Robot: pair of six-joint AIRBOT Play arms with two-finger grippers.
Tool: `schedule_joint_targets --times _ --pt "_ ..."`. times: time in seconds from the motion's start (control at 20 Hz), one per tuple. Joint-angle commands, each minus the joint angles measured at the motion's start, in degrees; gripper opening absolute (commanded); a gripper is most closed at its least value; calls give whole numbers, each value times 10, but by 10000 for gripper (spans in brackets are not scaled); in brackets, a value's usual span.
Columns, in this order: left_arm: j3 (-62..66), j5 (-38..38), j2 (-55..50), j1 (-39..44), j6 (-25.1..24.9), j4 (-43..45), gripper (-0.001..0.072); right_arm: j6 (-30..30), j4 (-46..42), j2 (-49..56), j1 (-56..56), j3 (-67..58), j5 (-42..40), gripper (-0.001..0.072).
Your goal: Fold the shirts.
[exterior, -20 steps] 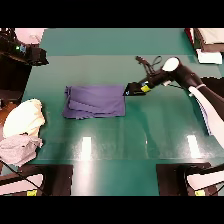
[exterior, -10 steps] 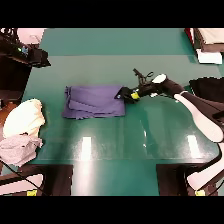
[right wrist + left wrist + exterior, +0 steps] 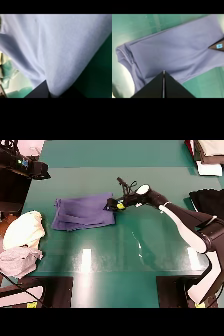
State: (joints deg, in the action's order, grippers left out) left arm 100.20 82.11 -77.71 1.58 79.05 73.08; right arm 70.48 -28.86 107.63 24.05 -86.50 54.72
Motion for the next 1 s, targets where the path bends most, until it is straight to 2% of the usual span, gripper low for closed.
schedule_joint_targets --times 0.0,0.2,0.45,0.7,0.95 --pt "0 15 0 0 0 0 28 -4 -25 -43 -45 -10 45 17" --pt "0 15 0 0 3 -28 28 -3 -125 -158 -169 23 61 17" --pt "0 3 0 20 5 -71 28 0 -177 -273 -400 90 56 17" --pt "-17 -28 0 63 6 -72 28 12 -177 -289 -611 67 28 16" --pt "-48 -37 0 75 23 -76 28 25 -172 -289 -688 26 -17 16"
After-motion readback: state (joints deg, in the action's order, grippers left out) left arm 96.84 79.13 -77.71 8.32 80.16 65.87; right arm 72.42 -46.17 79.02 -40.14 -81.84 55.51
